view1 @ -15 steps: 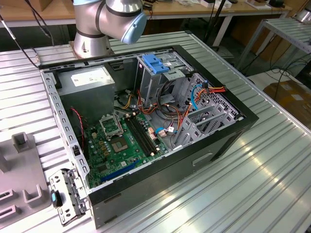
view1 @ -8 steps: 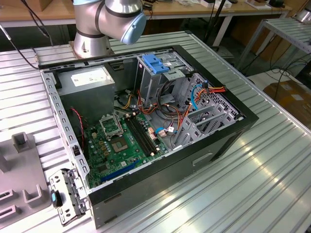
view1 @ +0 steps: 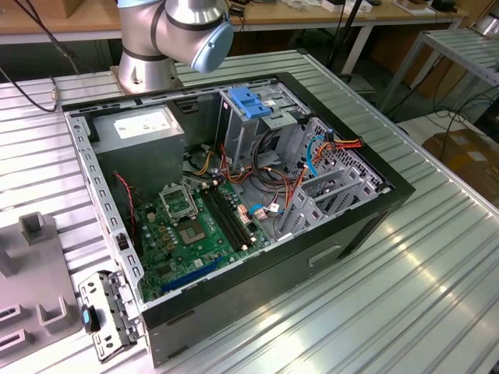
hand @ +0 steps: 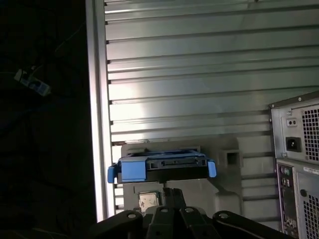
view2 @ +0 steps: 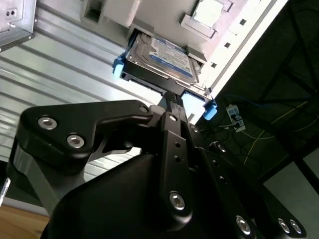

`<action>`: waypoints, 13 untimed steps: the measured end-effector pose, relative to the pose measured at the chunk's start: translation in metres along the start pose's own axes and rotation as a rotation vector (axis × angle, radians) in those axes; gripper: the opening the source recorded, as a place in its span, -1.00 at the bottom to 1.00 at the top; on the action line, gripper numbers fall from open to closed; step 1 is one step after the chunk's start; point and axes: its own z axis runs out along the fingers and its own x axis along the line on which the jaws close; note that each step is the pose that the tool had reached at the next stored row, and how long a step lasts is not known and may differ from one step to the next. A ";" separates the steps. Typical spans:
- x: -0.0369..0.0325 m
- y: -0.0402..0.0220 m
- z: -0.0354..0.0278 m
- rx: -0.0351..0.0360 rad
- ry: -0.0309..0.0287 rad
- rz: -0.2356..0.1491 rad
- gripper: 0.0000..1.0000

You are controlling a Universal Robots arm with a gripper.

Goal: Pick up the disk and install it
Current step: 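Reach for the disk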

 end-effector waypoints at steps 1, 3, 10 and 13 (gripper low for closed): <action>0.0047 0.0008 0.0003 -0.0001 -0.0001 0.000 -0.79; 0.0152 0.0022 0.0007 0.0000 0.0002 0.000 -0.79; 0.0302 0.0048 0.0013 0.0000 0.0007 0.000 -0.79; 0.0303 0.0048 0.0013 0.0000 0.0007 0.000 -0.79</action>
